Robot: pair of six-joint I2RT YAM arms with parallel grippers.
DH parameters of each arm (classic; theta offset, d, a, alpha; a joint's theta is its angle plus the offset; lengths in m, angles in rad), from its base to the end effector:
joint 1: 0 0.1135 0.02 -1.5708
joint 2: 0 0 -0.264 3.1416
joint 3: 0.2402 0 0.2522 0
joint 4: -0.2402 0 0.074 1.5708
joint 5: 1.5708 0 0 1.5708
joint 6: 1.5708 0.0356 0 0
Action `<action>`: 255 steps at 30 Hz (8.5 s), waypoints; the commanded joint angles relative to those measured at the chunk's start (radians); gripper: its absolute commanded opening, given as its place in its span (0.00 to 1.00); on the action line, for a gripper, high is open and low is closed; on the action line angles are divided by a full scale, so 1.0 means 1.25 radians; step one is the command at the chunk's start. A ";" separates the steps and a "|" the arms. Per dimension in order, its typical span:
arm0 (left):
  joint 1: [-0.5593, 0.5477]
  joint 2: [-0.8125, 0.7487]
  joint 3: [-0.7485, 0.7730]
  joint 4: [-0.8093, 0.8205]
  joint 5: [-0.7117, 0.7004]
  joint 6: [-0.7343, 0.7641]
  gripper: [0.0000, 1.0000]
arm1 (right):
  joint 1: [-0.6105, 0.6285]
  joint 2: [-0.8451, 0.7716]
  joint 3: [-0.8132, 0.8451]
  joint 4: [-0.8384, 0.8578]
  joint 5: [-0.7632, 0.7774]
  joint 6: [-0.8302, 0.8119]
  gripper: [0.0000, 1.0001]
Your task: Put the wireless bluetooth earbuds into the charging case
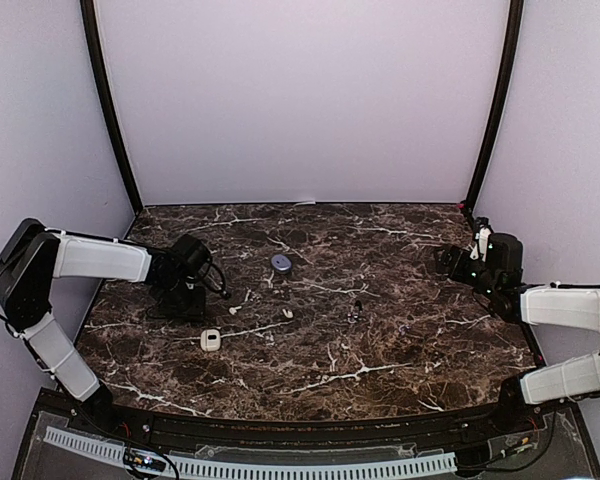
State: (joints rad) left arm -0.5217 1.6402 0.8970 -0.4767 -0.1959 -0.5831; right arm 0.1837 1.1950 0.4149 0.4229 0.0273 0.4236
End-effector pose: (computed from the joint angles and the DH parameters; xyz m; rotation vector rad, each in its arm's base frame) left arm 0.2607 -0.1419 0.1530 -0.1319 2.7388 -0.0257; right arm 0.2382 0.0433 0.1911 0.2512 1.9302 0.3786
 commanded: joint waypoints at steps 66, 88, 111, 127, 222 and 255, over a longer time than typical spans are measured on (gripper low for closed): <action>-0.388 0.149 0.146 0.274 0.312 0.486 0.99 | 0.009 0.010 0.152 -0.227 -0.262 -0.055 0.96; -0.405 -0.204 -0.023 0.324 0.338 0.333 0.94 | 0.044 0.042 0.163 -0.171 -0.323 -0.033 0.96; -0.509 -0.157 -0.127 0.488 0.421 0.121 0.80 | 0.119 -0.001 0.087 -0.005 -0.293 -0.032 0.95; -0.511 0.006 -0.089 0.517 0.388 0.040 0.55 | 0.182 0.115 0.114 0.028 -0.439 -0.079 0.79; -0.140 0.116 0.093 0.512 0.433 0.181 0.48 | 0.629 0.217 0.019 0.052 -0.060 -0.073 0.78; -0.125 0.202 0.138 0.483 0.521 0.221 0.46 | 0.754 0.452 0.194 0.033 0.075 -0.156 0.78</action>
State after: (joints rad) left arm -0.6827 1.9633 1.1126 0.1257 0.4473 -0.3237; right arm 1.0939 1.7115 0.6090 0.4660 0.0360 0.2581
